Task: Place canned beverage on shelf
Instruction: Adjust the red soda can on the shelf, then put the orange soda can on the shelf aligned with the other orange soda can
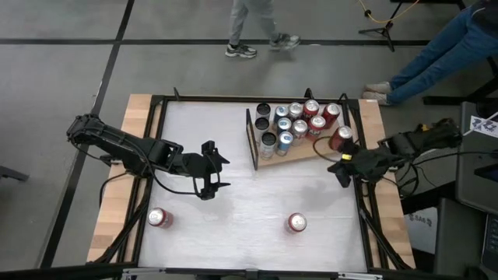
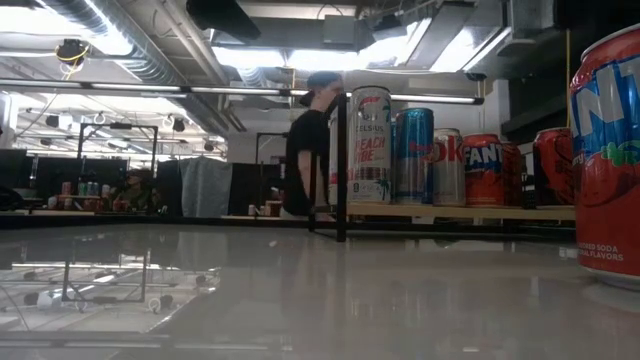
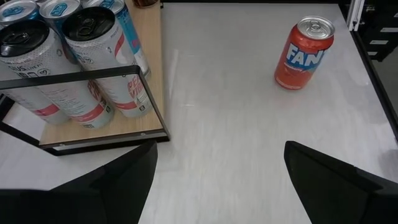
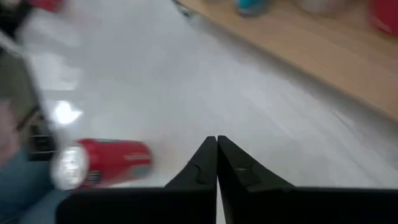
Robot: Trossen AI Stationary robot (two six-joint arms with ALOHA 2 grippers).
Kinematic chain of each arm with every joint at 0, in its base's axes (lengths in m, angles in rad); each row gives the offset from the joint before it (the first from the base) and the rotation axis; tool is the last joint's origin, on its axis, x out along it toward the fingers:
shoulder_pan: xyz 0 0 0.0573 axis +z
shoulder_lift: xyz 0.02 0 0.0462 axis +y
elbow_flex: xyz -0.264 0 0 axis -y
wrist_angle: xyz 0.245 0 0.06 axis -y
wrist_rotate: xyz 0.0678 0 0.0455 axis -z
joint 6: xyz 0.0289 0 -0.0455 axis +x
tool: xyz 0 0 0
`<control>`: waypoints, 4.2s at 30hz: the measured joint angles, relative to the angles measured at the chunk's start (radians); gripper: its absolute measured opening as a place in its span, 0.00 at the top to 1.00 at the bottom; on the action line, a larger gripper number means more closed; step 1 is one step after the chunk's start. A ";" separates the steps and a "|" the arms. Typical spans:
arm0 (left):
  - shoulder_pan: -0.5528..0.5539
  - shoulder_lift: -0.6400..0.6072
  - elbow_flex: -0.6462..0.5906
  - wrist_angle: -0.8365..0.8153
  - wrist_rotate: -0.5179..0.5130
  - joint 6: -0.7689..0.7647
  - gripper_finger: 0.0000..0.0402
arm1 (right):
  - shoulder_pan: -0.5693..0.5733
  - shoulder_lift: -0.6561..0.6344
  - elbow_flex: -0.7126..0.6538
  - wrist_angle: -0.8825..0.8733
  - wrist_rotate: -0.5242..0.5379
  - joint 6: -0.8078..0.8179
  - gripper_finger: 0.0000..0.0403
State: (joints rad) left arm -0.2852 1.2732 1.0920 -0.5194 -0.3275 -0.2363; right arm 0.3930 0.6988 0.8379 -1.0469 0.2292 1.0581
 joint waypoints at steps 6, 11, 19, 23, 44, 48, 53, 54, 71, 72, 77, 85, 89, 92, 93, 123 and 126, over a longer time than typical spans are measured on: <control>0.000 0.000 0.000 0.000 0.000 0.000 0.15 | 0.076 0.040 0.000 -0.175 0.063 0.182 1.00; 0.000 0.000 0.000 0.000 0.000 0.000 0.15 | 0.085 0.091 0.000 -0.289 0.106 0.270 1.00; 0.000 0.000 0.000 0.000 0.000 0.000 0.15 | 0.085 0.177 0.000 -0.434 0.258 0.345 1.00; 0.000 0.000 0.000 0.000 0.000 0.000 0.15 | 0.084 0.226 0.000 -0.474 0.297 0.358 1.00; 0.000 0.000 0.000 0.000 0.000 0.000 0.15 | 0.084 0.319 -0.067 -0.497 0.424 0.430 1.00; 0.000 0.000 0.000 0.000 0.000 0.001 0.15 | 0.059 0.319 -0.067 -0.499 0.449 0.436 1.00; 0.000 0.000 0.000 0.000 0.000 0.001 0.15 | -0.056 0.319 -0.068 -0.494 0.416 0.376 1.00; 0.000 0.000 0.000 0.000 0.000 0.001 0.15 | -0.081 0.319 -0.068 -0.488 0.408 0.354 1.00; 0.000 0.000 0.000 0.000 0.000 0.001 0.15 | -0.324 0.318 -0.068 -0.400 0.419 0.121 1.00; 0.000 0.000 0.000 0.000 -0.001 0.001 0.15 | -0.333 0.318 -0.068 -0.387 0.423 0.105 1.00; 0.000 0.000 0.000 0.000 -0.001 0.001 0.15 | -0.391 0.318 -0.068 -0.360 0.442 0.045 1.00; 0.000 0.000 0.000 0.000 0.000 0.002 0.15 | -0.464 0.319 -0.068 -0.289 0.462 -0.070 1.00; 0.000 0.000 0.000 0.000 0.000 0.002 0.15 | -0.499 0.318 -0.068 -0.229 0.467 -0.142 1.00; 0.000 0.000 0.000 0.000 0.000 0.002 0.15 | -0.533 0.318 -0.068 -0.208 0.473 -0.180 1.00; 0.000 0.000 0.000 0.000 0.000 0.002 0.15 | -0.545 0.319 -0.068 -0.206 0.475 -0.189 1.00; -0.159 -0.075 0.131 -0.516 0.302 -0.814 0.16 | -0.589 0.273 -0.067 -0.173 0.196 -0.283 1.00; -0.224 -0.074 0.169 -0.613 0.340 -0.986 0.16 | -0.589 0.273 -0.067 -0.173 0.178 -0.282 1.00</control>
State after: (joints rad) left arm -0.5092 1.1988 1.2610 -1.1321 0.0124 -1.2220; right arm -0.1959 0.9714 0.7712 -1.2194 0.4070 0.7764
